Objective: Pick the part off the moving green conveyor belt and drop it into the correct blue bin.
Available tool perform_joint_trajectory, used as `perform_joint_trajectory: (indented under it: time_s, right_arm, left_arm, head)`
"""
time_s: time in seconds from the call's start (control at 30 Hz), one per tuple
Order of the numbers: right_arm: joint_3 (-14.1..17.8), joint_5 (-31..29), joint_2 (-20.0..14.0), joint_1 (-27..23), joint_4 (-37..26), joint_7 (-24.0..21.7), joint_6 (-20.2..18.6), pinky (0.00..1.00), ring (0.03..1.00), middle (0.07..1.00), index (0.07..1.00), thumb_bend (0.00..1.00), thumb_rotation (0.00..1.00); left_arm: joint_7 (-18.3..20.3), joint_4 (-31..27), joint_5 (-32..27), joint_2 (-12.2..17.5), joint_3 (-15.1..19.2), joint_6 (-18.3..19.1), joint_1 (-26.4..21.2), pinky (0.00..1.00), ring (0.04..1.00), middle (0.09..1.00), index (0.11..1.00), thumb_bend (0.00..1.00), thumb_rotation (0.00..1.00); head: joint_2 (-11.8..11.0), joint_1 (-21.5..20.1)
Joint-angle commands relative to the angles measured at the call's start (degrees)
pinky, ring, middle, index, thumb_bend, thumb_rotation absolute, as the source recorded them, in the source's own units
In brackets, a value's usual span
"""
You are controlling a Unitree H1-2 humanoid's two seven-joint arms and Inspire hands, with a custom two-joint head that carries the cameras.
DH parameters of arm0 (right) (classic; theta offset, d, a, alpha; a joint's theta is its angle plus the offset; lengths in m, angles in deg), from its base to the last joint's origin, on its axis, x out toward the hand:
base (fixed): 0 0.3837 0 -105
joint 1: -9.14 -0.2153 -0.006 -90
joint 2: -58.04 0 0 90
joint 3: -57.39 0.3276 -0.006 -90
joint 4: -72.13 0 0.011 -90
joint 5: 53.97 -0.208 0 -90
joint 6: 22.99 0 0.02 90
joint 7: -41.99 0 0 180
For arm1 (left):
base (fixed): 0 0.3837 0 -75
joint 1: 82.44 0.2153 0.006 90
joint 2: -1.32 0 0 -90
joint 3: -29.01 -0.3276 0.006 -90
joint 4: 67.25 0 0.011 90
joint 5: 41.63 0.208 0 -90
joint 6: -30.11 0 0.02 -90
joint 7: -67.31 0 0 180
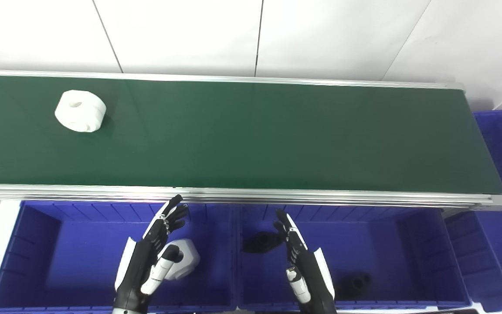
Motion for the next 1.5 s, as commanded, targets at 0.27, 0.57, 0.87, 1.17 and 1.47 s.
perform_joint_trajectory:
  time_s: [0.27, 0.57, 0.87, 1.17, 1.47]
  right_arm:
    - [0.3, -1.7, -0.6, -0.5, 1.8, -0.9, 3.6, 0.97, 0.958, 0.976, 0.962, 0.98, 1.0]
    - [1.4, -5.4, -2.9, -2.0, 4.0, -1.4, 3.8, 0.95, 0.946, 0.977, 0.978, 0.99, 1.0]
    - [2.5, -8.4, -3.3, -2.5, 3.6, -3.9, 3.7, 1.0, 0.982, 0.999, 1.0, 1.0, 1.0]
    - [2.9, -8.9, -3.6, -1.8, 1.9, -5.8, 3.7, 1.0, 1.0, 1.0, 1.0, 0.99, 1.0]
    - [3.2, -10.0, -3.5, -1.7, 2.0, -7.1, 3.7, 1.0, 1.0, 1.0, 1.0, 0.98, 1.0]
  left_arm:
    - [-1.4, 2.5, 0.3, -1.0, -1.1, -2.8, -0.6, 0.8, 0.867, 0.863, 0.905, 0.66, 0.88]
    - [-3.7, 6.7, 1.7, -1.5, -3.2, -2.8, -2.3, 0.76, 0.826, 0.832, 0.856, 0.69, 0.82]
    - [-5.3, 7.3, 2.1, -1.9, -4.3, -2.8, -3.2, 0.73, 0.795, 0.811, 0.815, 0.69, 0.82]
    - [-8.6, -3.2, 2.9, -1.8, -6.3, -2.8, -2.1, 0.65, 0.774, 0.79, 0.788, 0.67, 0.86]
    - [-6.4, -20.7, 3.3, -1.2, -0.7, -0.2, -11.3, 0.64, 0.78, 0.802, 0.811, 0.81, 0.73]
  head:
    - [-5.1, 4.4]
    - [-10.8, 12.5]
    - [-10.6, 16.7]
    - [-9.5, 19.0]
    - [-9.4, 18.8]
